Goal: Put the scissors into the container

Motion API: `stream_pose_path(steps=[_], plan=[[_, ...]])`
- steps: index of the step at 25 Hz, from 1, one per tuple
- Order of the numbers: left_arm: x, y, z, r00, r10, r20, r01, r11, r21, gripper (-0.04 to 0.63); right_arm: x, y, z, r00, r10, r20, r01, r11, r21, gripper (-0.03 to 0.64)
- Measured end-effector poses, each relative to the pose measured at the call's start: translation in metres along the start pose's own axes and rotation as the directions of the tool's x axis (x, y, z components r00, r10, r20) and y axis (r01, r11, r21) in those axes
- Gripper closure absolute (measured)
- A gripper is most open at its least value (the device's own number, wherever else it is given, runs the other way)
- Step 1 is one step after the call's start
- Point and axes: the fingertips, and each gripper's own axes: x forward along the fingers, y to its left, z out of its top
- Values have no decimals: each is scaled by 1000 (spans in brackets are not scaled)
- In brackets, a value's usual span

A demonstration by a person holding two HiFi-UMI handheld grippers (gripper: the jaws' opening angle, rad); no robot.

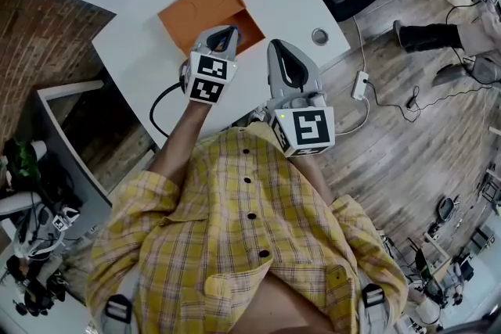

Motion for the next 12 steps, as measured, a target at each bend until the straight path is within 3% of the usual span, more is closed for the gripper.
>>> stream_pose_path(steps=[12], plan=[[-48, -12, 45, 988, 45, 145, -41, 999, -31, 592, -4, 11, 10, 1000, 14, 16, -13, 1000, -23, 611]])
